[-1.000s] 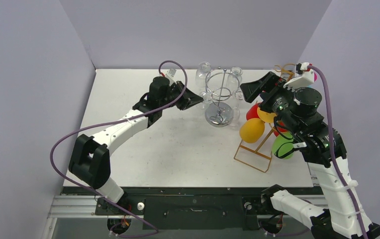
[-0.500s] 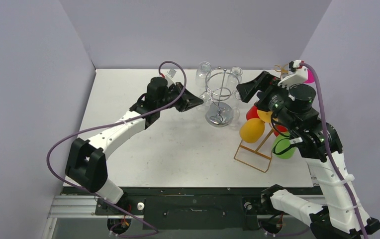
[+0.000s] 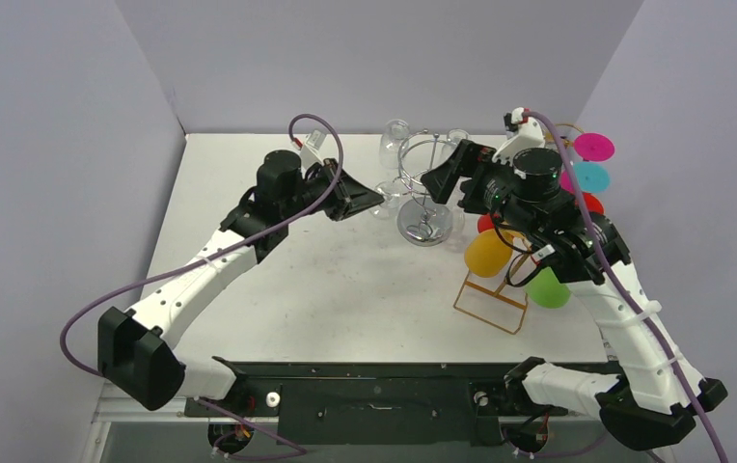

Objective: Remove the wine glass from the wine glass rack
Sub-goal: Pick up the wine glass from the wine rack, then place the wine glass at the center of the board.

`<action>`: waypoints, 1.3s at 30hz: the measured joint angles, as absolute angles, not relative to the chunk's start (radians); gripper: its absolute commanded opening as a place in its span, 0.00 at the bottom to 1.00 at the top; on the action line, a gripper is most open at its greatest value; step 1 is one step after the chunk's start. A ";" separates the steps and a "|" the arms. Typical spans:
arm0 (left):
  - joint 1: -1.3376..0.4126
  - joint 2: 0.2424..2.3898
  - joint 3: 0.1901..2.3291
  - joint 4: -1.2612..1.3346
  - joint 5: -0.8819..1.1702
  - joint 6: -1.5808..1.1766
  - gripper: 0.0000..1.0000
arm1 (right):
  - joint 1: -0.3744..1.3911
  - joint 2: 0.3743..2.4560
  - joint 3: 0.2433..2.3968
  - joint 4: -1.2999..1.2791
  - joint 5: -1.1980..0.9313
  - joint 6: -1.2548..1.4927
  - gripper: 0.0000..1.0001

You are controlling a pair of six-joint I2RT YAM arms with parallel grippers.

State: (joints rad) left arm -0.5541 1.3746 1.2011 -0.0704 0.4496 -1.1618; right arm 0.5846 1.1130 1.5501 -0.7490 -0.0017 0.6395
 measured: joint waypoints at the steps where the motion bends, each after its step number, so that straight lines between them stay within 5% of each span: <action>1: -0.554 1.362 1.201 -0.083 0.451 -1.159 0.00 | 0.585 1.120 1.550 -0.749 -0.009 0.641 0.85; 25: -0.548 1.250 1.201 0.047 0.597 -1.299 0.00 | 0.598 1.191 1.489 -0.549 -0.299 0.764 0.53; 34: -0.548 1.250 1.214 0.088 0.620 -1.327 0.00 | 0.598 1.192 1.464 -0.453 -0.380 0.837 0.32; 39: -0.544 1.250 1.224 0.095 0.635 -1.331 0.00 | 0.592 1.192 1.441 -0.408 -0.398 0.879 0.02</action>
State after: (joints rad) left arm -0.5438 1.2503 1.2240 0.0948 0.6346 -1.3308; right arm 0.5922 1.1923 1.4410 -0.4080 -0.3977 0.8791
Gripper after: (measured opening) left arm 0.046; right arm 0.158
